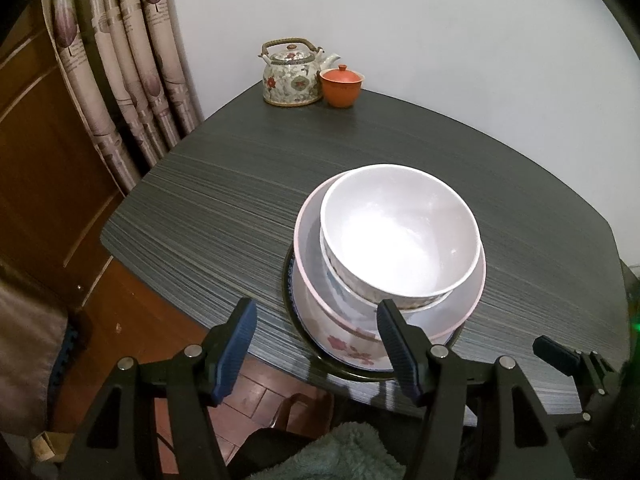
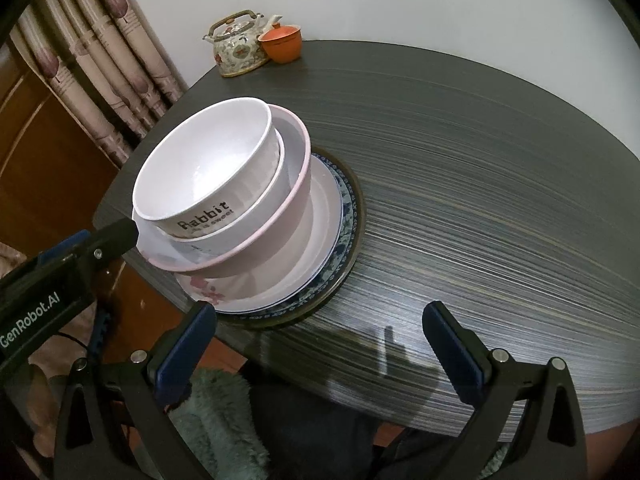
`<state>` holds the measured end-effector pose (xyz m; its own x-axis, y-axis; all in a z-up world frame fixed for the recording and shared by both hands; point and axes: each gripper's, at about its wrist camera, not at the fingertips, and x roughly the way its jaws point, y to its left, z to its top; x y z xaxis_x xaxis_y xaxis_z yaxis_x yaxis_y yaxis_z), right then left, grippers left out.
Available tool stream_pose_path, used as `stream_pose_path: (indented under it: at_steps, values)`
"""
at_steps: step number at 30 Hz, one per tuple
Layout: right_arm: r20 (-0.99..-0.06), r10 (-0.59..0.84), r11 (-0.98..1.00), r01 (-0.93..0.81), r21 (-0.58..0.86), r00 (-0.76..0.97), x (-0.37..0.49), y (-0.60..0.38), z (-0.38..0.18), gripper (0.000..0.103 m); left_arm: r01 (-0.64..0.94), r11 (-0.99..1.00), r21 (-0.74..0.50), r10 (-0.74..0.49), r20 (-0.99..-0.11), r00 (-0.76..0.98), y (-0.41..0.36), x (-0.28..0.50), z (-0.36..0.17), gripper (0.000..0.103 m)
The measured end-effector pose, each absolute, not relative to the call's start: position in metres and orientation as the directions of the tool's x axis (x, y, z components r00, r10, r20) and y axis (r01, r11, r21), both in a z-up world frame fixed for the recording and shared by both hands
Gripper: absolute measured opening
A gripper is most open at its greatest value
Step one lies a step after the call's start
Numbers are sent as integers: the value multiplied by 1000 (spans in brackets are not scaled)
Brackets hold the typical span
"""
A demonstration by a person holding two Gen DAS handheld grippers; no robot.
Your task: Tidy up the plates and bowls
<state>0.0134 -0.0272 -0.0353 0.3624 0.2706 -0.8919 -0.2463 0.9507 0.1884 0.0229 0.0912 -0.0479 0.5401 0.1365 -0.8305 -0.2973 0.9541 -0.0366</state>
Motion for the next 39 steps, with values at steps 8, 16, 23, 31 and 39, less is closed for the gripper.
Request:
stream_pose_path:
  at_steps: [8, 16, 23, 31, 39]
  values:
    - [-893, 268, 950, -253, 183, 361, 14, -24, -35, 102, -293, 955, -33, 136, -833, 537, 89, 24, -48, 64]
    - [-897, 271, 948, -256, 186, 351, 12, -24, -36, 102, -297, 954, -26, 142, -835, 532, 89, 23, -49, 64]
    - [-900, 267, 949, -256, 184, 345, 11, -23, -35, 102, -299, 954, -23, 145, -838, 526, 89, 24, -49, 64]
    - [-901, 270, 947, -262, 186, 339, 10, -21, -36, 102, -305, 952, -23, 149, -837, 527, 91, 24, -49, 64]
    - [-902, 269, 948, -261, 185, 338, 9, -20, -37, 102, -295, 955, -22, 142, -839, 525, 90, 25, -49, 64]
